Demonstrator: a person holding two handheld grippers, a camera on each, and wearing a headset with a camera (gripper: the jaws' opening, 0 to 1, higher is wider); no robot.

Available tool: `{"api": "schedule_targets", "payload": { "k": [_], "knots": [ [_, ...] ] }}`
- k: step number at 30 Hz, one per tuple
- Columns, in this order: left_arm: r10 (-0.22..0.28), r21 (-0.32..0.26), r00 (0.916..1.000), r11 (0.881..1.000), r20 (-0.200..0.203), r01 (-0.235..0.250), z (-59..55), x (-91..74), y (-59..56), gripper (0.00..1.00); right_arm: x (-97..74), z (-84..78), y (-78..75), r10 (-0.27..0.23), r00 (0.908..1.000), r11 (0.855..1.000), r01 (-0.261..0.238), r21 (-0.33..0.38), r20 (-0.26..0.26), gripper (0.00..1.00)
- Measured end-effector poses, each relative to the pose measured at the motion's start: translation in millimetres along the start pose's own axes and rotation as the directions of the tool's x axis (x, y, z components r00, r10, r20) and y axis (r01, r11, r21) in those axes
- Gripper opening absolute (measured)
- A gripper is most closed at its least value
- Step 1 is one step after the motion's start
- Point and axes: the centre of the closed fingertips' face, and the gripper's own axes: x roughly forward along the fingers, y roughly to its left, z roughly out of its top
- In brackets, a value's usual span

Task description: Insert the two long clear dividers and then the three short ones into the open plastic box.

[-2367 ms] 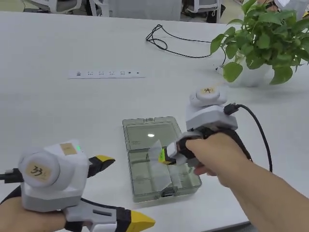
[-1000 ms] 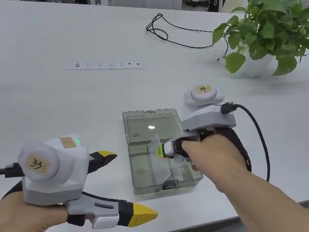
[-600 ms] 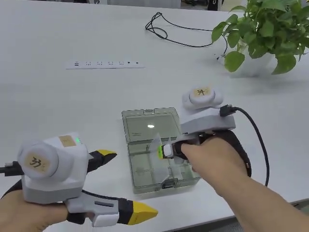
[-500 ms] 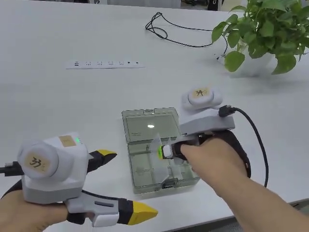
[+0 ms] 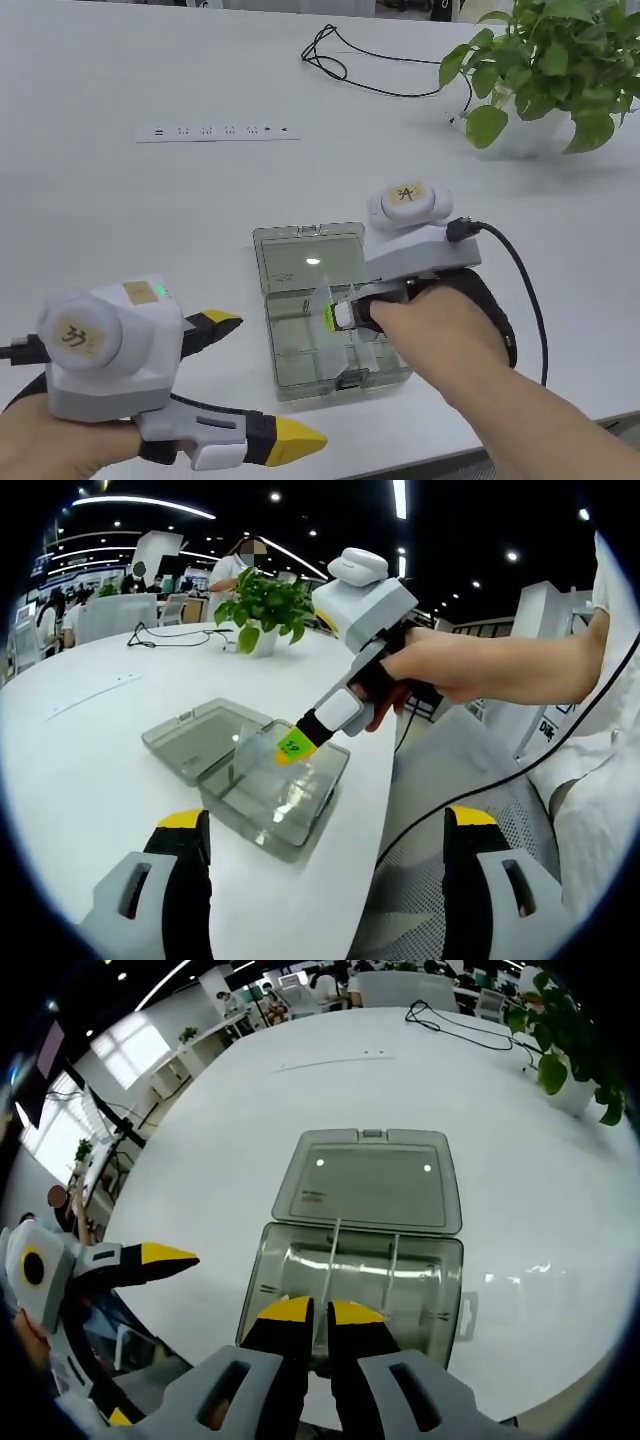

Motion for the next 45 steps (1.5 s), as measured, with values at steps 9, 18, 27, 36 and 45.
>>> {"api": "schedule_targets", "payload": {
  "k": [9,18,27,36,45],
  "knots": [
    [-0.002,-0.001,1.0,1.0,-0.003,0.002,-0.8,0.4,0.2,0.99,0.6,0.6,2.0,0.005,1.0,1.0,-0.005,-0.007,-0.002,0.06],
    [0.0,-0.004,1.0,1.0,-0.003,0.0,-1.3,-0.1,0.9,0.99,0.9,0.1,1.3,-0.002,1.0,1.0,0.002,-0.011,-0.005,0.06],
    [-0.002,-0.004,1.0,1.0,-0.005,0.002,-0.9,1.4,0.2,0.99,2.5,0.5,1.9,-0.001,0.9999,1.0,0.0,-0.024,-0.01,0.06],
    [-0.002,0.001,1.0,1.0,-0.006,0.002,-1.4,0.7,0.8,1.0,5.2,1.8,5.0,0.042,0.9973,0.997,-0.045,-0.058,-0.061,0.07],
    [0.0,0.007,1.0,1.0,-0.001,0.0,-0.2,0.5,1.8,1.0,12.8,-0.1,9.3,0.108,0.9879,0.993,-0.114,-0.044,-0.111,0.08]
  ]
}}
